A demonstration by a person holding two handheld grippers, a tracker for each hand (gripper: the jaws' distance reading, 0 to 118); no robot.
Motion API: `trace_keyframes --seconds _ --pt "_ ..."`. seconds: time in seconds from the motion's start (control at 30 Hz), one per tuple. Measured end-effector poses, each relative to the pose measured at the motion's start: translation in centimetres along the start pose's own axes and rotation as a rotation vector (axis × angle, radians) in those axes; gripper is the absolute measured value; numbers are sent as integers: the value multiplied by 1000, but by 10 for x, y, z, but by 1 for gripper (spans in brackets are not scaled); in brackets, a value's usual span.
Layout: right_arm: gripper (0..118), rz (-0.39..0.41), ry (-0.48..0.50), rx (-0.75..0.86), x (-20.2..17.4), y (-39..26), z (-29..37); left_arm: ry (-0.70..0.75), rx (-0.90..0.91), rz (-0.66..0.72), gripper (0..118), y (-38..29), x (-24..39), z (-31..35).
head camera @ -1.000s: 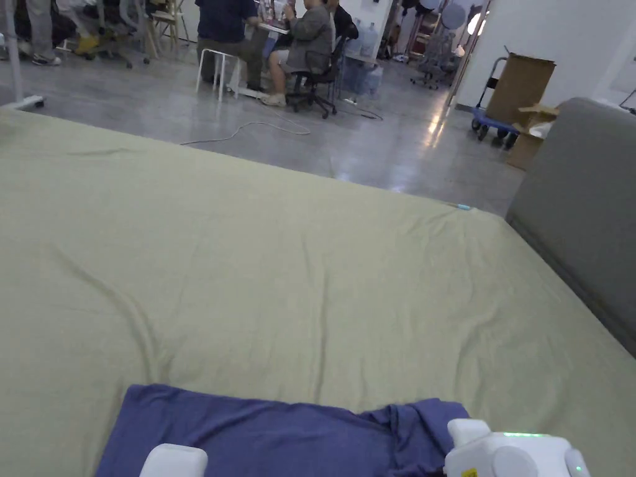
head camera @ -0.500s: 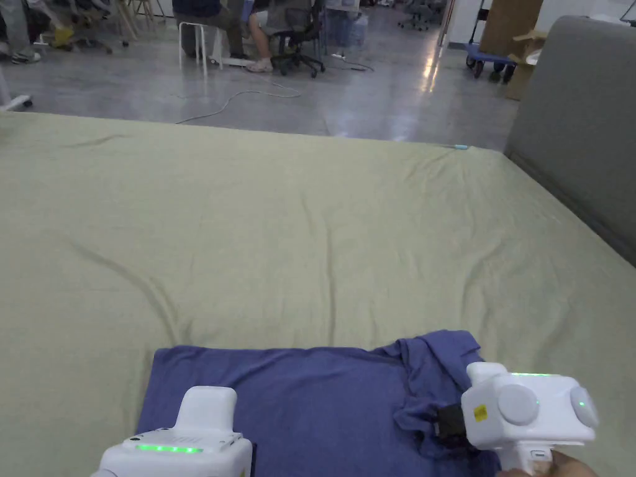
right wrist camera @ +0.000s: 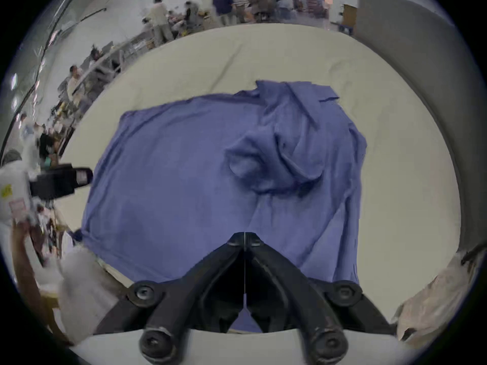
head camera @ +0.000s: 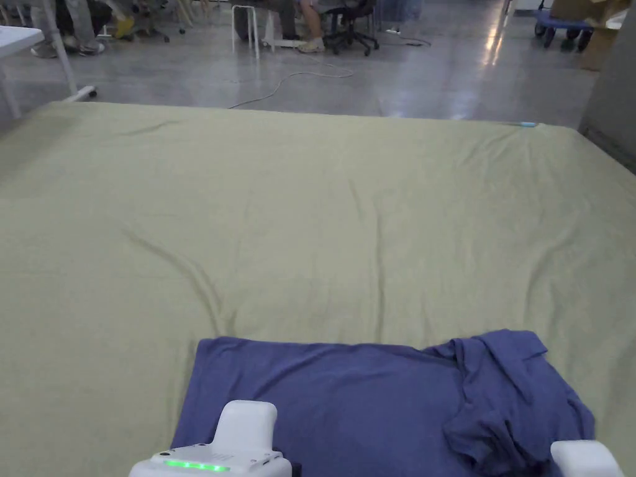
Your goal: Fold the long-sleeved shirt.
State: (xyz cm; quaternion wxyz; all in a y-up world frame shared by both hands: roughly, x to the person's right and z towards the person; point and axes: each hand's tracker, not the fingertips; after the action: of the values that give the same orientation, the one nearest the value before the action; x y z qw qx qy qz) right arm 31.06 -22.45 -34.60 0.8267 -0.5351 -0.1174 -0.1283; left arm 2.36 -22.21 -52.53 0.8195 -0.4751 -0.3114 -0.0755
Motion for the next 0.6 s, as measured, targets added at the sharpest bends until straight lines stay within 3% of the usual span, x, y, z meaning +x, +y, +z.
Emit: trace_keyframes --seconds 0.13,0.17,0.2,0.23,0.27,0.3,0.4,0.43,0.5,0.57,0.6 --pt "0 -26 -10 3 11 11 0 -23 63 104 2 41 -27 -5" --pt "0 -28 -7 16 13 13 4 5 64 114 14 60 -38 -13" --pt "0 -37 -2 33 15 14 7 66 72 109 50 79 -49 -23" --pt "0 -50 6 46 17 13 8 115 64 74 97 96 -57 -37" --pt "0 -63 14 51 19 13 10 167 62 60 118 113 -70 -58" --pt "0 -77 21 52 21 13 10 178 157 51 115 126 -79 -72" --pt "0 -96 31 33 30 12 7 254 -10 65 113 154 -110 -128" --pt "0 -93 32 20 33 13 6 251 -54 76 108 155 -117 -145" --pt "0 -88 14 10 39 18 4 273 -125 56 84 154 -127 -177" --pt "0 -86 -34 11 45 27 3 242 -108 39 86 147 -129 -179" --pt "0 -96 -43 18 49 35 1 257 -84 26 80 150 -123 -171"
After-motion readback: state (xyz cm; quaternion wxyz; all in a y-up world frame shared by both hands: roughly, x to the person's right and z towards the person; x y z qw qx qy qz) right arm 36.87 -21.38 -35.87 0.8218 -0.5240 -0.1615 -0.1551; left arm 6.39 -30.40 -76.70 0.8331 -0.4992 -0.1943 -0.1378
